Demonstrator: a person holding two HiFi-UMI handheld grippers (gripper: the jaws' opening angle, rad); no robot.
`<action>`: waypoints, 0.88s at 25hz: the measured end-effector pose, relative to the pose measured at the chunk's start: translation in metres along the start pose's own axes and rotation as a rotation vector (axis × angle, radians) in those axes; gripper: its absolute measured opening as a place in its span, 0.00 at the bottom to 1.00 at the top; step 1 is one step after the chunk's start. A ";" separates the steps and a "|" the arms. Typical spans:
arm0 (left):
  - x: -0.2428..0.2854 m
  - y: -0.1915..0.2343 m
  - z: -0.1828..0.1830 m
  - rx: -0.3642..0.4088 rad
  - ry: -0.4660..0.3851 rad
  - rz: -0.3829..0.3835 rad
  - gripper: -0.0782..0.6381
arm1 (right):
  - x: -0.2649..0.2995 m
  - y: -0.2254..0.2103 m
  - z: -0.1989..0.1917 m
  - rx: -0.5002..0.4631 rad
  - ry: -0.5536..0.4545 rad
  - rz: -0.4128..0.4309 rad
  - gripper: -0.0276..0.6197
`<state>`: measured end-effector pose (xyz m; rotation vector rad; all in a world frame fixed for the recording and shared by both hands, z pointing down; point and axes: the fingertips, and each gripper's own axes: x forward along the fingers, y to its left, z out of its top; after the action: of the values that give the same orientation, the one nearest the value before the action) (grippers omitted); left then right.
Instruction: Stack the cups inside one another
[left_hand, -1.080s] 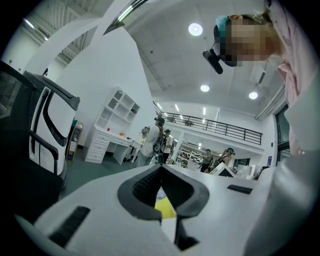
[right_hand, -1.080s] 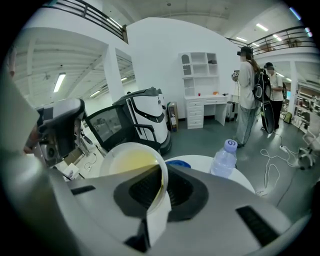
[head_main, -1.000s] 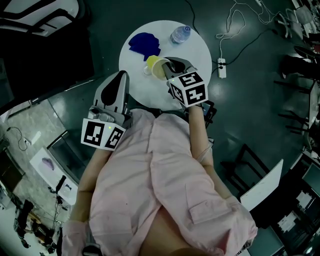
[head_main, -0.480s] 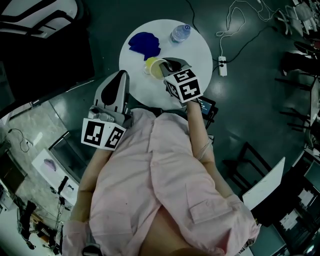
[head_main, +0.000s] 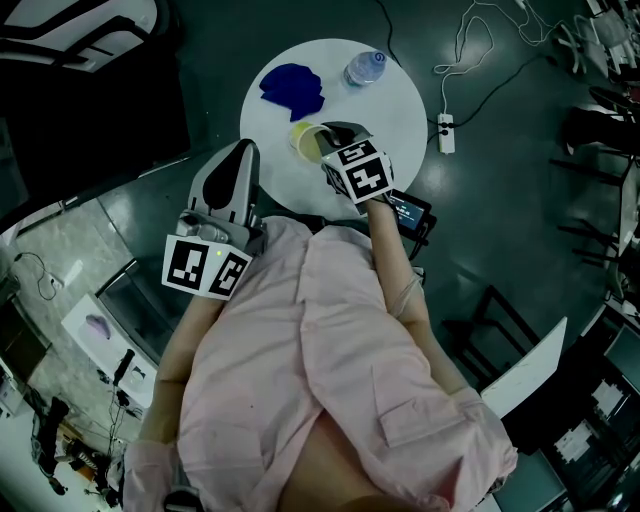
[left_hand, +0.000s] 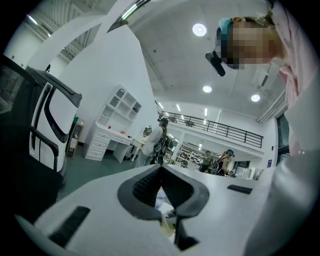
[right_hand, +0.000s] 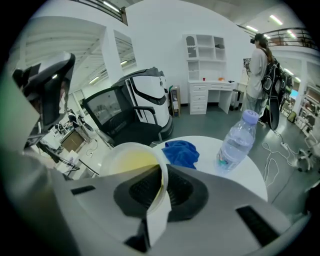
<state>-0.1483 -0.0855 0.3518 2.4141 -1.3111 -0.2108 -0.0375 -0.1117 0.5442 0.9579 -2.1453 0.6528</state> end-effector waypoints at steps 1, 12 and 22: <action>0.000 0.001 0.000 -0.001 0.001 0.001 0.12 | 0.003 -0.001 -0.003 -0.007 0.009 -0.001 0.10; 0.000 0.005 0.002 -0.003 0.001 0.016 0.12 | 0.016 0.003 -0.008 -0.029 0.050 0.016 0.10; 0.001 0.008 0.002 -0.010 -0.002 0.022 0.12 | 0.028 0.003 -0.024 -0.040 0.116 0.016 0.10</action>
<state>-0.1547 -0.0903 0.3531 2.3901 -1.3336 -0.2132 -0.0444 -0.1063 0.5804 0.8612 -2.0579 0.6552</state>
